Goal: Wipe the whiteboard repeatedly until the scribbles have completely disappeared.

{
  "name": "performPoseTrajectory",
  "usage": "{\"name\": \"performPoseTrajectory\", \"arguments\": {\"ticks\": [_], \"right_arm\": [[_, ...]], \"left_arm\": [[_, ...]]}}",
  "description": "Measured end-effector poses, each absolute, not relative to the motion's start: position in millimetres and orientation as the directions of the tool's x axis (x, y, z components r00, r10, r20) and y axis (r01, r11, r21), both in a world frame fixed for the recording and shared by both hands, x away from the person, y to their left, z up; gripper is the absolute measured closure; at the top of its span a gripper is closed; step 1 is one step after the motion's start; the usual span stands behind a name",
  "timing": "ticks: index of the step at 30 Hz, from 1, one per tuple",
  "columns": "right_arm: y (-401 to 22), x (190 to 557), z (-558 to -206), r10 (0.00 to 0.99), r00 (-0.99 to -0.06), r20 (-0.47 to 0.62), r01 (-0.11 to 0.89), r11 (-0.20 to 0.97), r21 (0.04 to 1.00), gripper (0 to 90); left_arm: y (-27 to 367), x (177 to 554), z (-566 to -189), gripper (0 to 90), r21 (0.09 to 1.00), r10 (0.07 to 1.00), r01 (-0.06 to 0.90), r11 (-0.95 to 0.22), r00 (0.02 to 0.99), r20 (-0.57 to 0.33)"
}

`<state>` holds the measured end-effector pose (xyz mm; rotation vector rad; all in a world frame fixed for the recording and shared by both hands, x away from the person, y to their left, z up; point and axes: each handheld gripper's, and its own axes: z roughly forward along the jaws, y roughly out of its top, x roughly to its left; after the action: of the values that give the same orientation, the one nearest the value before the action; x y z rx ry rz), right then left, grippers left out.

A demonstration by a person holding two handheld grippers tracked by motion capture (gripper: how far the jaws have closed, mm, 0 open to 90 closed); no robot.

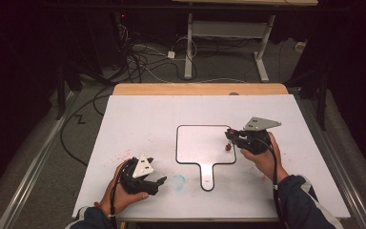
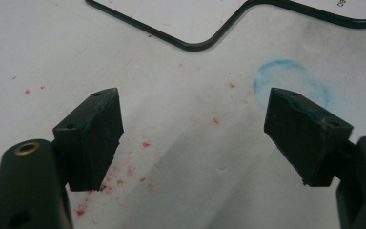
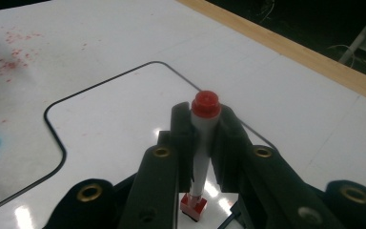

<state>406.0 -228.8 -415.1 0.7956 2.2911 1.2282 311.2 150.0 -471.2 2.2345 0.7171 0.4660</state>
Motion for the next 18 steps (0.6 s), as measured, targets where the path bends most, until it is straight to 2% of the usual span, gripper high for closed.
{"name": "performPoseTrajectory", "arguments": {"ticks": [18], "right_arm": [[-228,371,-410,0.6,-0.797,-0.078,0.291,0.494,0.819,81.3]], "left_arm": [[154,306,-469,19.9,0.74,0.618,0.347,-0.576,0.778,0.116]]}}
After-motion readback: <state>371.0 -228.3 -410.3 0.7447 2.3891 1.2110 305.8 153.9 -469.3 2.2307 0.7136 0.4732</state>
